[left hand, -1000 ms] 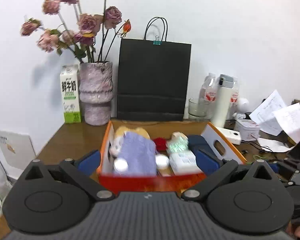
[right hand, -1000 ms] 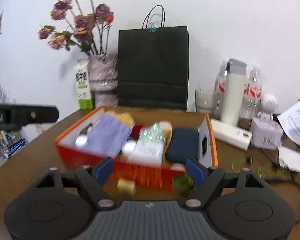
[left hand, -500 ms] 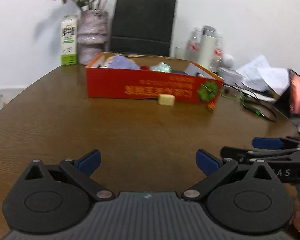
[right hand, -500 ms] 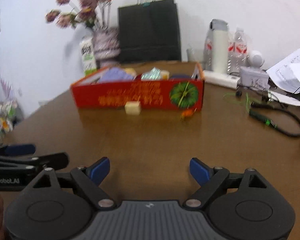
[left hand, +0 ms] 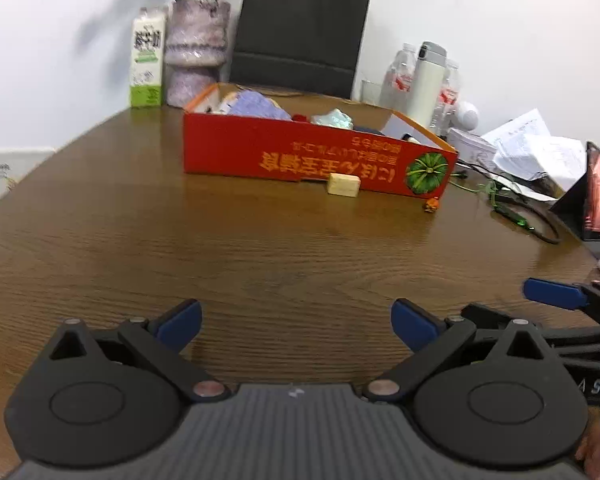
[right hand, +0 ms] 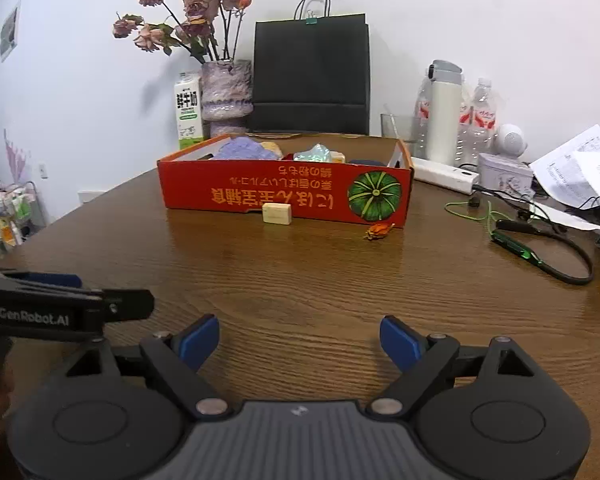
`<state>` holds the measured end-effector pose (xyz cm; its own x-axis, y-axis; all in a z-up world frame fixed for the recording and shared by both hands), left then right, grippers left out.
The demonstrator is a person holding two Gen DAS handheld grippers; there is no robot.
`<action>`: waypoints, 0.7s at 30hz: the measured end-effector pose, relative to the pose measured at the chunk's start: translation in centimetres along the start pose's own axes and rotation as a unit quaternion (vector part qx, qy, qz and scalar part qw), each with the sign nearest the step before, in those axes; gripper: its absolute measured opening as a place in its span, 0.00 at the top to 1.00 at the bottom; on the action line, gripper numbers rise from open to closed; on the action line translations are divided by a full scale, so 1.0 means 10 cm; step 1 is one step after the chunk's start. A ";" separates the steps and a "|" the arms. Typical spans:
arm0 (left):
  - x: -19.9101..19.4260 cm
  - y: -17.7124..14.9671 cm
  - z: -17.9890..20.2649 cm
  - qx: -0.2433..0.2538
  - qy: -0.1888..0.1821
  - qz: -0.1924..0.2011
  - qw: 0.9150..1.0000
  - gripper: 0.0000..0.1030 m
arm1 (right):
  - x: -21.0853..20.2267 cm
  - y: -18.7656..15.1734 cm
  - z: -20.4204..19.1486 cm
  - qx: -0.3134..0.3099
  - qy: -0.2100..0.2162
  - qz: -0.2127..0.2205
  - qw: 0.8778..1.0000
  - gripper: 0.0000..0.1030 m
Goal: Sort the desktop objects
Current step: 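Move both open tools back over the table, then grasp the yellow sponge block with the left tool while the right tool grasps the orange toy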
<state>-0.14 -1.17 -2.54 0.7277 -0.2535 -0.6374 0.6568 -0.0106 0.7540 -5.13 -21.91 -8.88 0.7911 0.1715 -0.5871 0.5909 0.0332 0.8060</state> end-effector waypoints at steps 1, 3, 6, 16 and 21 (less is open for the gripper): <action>0.02 0.03 0.00 0.001 -0.009 0.001 1.000 0.00 | 0.02 0.03 0.05 0.009 0.008 0.001 1.000 0.15; 0.09 0.13 0.02 0.010 -0.011 0.004 1.000 0.00 | 0.14 0.12 0.16 0.016 0.004 -0.007 1.000 0.15; 0.32 0.38 0.08 0.035 0.006 0.019 0.999 0.00 | 0.36 0.34 0.35 0.007 -0.026 -0.014 1.000 0.17; 1.31 0.94 0.28 0.009 -0.015 -0.020 1.000 0.40 | 1.31 0.81 0.73 0.025 -0.038 -0.051 0.998 0.43; 1.45 1.04 0.35 0.015 -0.032 -0.018 0.999 0.43 | 1.41 0.86 0.74 0.024 -0.046 -0.052 0.997 0.55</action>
Point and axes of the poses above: each gripper's, at about its wrist camera, not at the fingertips, and x roughly the way its jaws point, z to its right, y to its top, the point moved 6 cm from there along x, roughly the way its jaws point, and after that the axes turned 4 degrees about -z, right-handed, at the moved point
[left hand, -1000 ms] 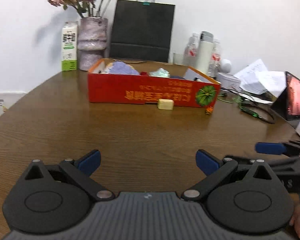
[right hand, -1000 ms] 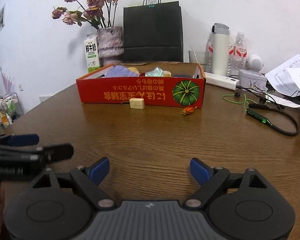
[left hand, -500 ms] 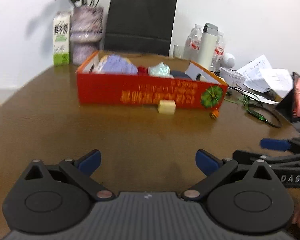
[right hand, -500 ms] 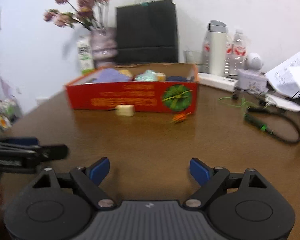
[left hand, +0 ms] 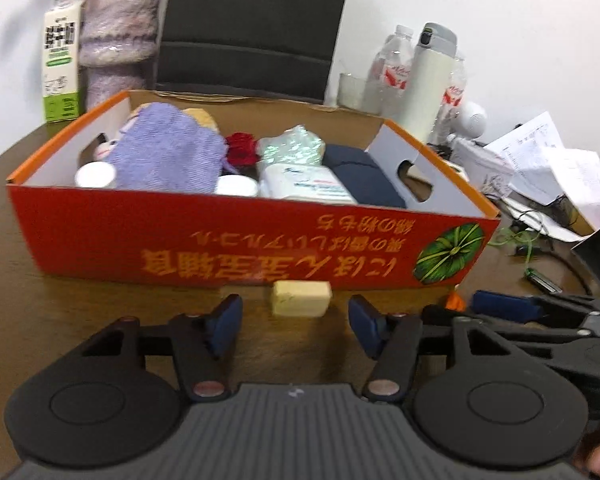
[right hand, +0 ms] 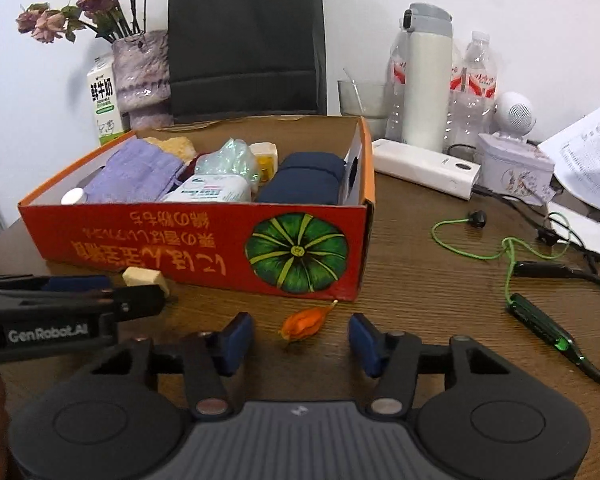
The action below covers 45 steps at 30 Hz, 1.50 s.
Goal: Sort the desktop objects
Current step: 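Grasp the yellow sponge block with the left tool while the right tool grasps the orange toy, then carry sponge block and orange toy into the box and release both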
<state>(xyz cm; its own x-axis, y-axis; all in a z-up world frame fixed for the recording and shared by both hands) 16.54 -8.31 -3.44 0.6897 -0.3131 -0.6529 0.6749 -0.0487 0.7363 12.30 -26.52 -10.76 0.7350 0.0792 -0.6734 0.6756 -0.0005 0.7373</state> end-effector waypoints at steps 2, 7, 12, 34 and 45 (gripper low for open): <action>0.05 0.01 0.02 0.008 0.017 0.003 1.000 0.60 | 0.01 0.00 -0.03 -0.016 -0.013 0.003 1.000 0.69; -0.01 -0.02 0.02 0.006 0.016 0.000 1.000 0.69 | -0.06 -0.04 -0.08 -0.025 -0.003 0.005 1.000 0.83; -0.31 -0.24 0.03 0.000 0.010 -0.010 1.000 0.70 | -0.36 -0.20 -0.21 -0.026 0.025 0.015 0.999 0.83; -2.09 -0.92 0.12 0.023 0.005 0.073 0.997 0.70 | -2.10 -0.89 -0.87 -0.037 0.092 0.083 0.992 0.83; -2.02 0.21 -0.02 0.050 -0.023 0.101 0.993 0.70 | -2.18 0.22 -0.71 -0.065 0.118 0.125 0.983 0.83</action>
Point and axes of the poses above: each gripper's, at about its wrist camera, not at the fingertips, and x roughly the way its jaws point, z to its right, y to its top, the point moved 6 cm from there along x, roughly the way its jaws point, and after that the axes turned 4 degrees about -z, right-handed, at the moved point
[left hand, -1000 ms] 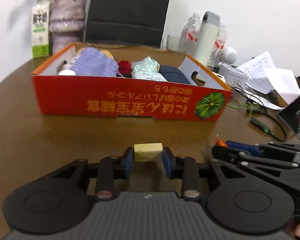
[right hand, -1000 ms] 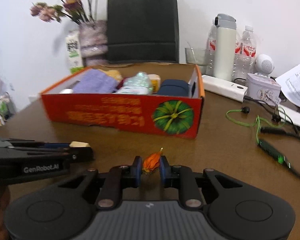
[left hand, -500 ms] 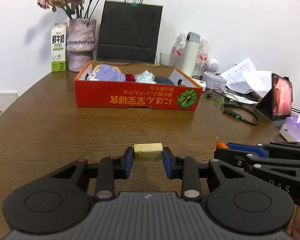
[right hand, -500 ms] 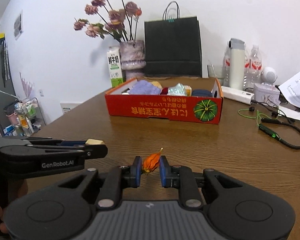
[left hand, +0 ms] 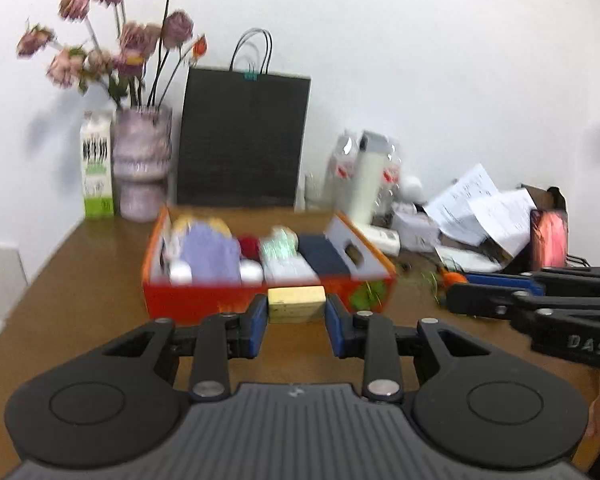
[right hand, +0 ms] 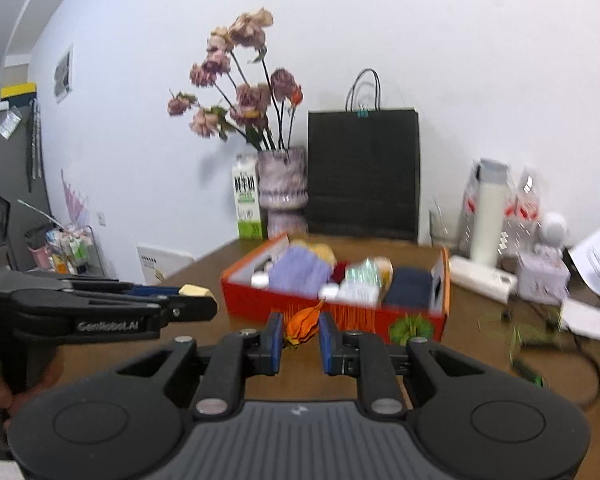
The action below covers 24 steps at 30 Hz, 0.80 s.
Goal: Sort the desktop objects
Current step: 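Carry sponge block and orange toy into the box and release both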
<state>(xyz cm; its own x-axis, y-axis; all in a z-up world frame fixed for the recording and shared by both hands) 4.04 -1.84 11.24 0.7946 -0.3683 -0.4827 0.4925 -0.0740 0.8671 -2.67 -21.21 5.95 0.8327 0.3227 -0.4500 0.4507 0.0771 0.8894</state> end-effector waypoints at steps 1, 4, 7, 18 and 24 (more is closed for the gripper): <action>0.08 0.15 -0.05 -0.003 -0.002 0.001 1.000 0.70 | 0.06 0.12 0.06 -0.004 -0.003 0.000 1.000 0.83; 0.41 0.51 -0.17 0.000 0.002 -0.018 1.000 0.70 | 0.38 0.45 0.29 -0.006 -0.011 -0.013 1.000 0.83; 0.90 0.71 -0.29 -0.001 0.019 -0.060 0.998 0.70 | 0.91 0.62 0.59 0.003 -0.014 -0.072 0.997 0.83; 2.29 0.37 -0.54 -0.009 0.054 -0.194 0.980 0.69 | 2.43 0.26 1.32 0.114 -0.012 -0.236 0.965 0.83; 2.50 0.21 -0.57 0.005 0.048 -0.212 0.976 0.69 | 2.78 -0.01 1.31 0.107 0.005 -0.279 0.954 0.81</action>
Point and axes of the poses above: each gripper's, at about its wrist camera, not at the fingertips, and x roughly the way its jaws point, z to its right, y to its top, the point moved 6 cm from there along x, roughly the way its jaws point, and after that the axes turned 4 degrees about -z, right-handed, at the moved point
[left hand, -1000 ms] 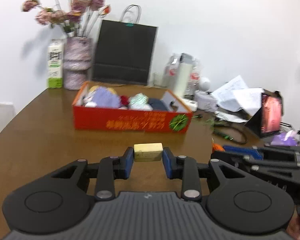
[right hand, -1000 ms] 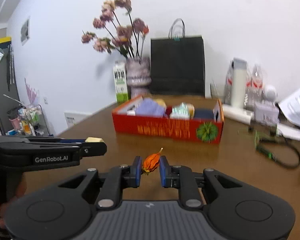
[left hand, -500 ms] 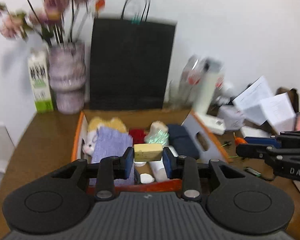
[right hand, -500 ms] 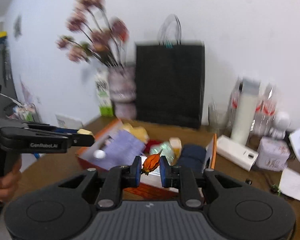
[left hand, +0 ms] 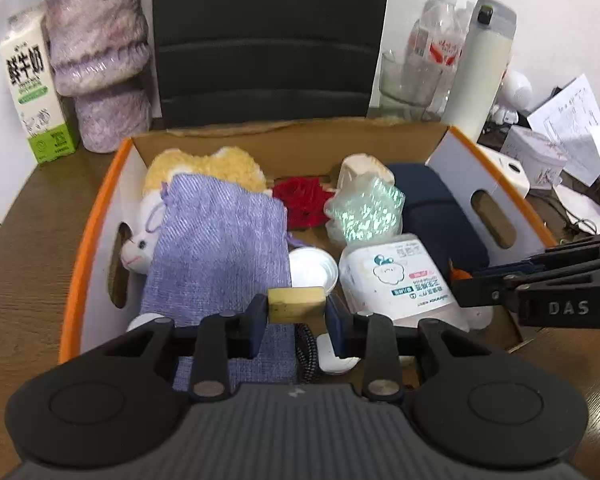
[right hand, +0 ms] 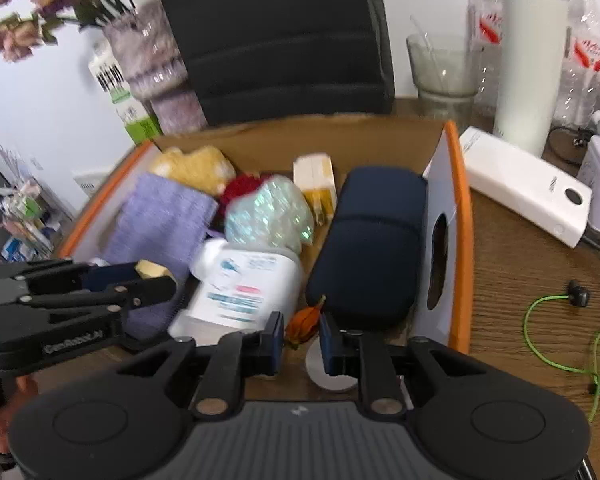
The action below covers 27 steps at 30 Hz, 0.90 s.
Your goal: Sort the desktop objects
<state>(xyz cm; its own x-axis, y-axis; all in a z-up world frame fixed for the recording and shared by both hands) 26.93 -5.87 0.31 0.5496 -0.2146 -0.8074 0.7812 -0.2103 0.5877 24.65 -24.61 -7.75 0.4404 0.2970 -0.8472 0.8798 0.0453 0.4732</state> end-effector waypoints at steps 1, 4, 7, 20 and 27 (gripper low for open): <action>0.05 -0.02 -0.01 0.000 0.001 -0.006 1.000 0.69 | 0.05 -0.01 0.00 -0.003 -0.004 -0.007 1.000 0.84; 0.12 -0.01 -0.04 -0.007 0.000 -0.011 1.000 0.69 | 0.08 0.03 -0.03 -0.008 -0.001 -0.002 1.000 0.82; 0.14 0.00 -0.04 -0.006 -0.002 -0.016 1.000 0.67 | 0.12 0.04 -0.06 -0.024 -0.001 -0.009 1.000 0.82; -0.43 0.27 -0.07 -0.016 -0.007 0.021 1.000 0.20 | -0.49 0.19 -0.20 -0.033 -0.053 0.031 0.998 0.31; -0.86 0.22 -0.13 -0.040 0.025 0.060 0.997 0.01 | -1.05 0.13 -0.40 -0.026 -0.059 0.104 0.993 0.16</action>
<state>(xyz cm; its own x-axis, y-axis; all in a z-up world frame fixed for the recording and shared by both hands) 24.27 -3.28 8.48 0.6529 -0.1853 -0.7344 0.7292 -0.1086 0.6757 20.50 -23.82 2.71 0.6315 0.1906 -0.7516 0.7592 0.0447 0.6493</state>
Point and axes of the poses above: each gripper's, at about its wrist camera, not at the fingertips, and x roughly the way its jaws point, z to its right, y to its top, the point moved 6 cm from there along x, roughly the way its jaws point, and after that the axes turned 4 degrees about -z, right-handed, at the moved point
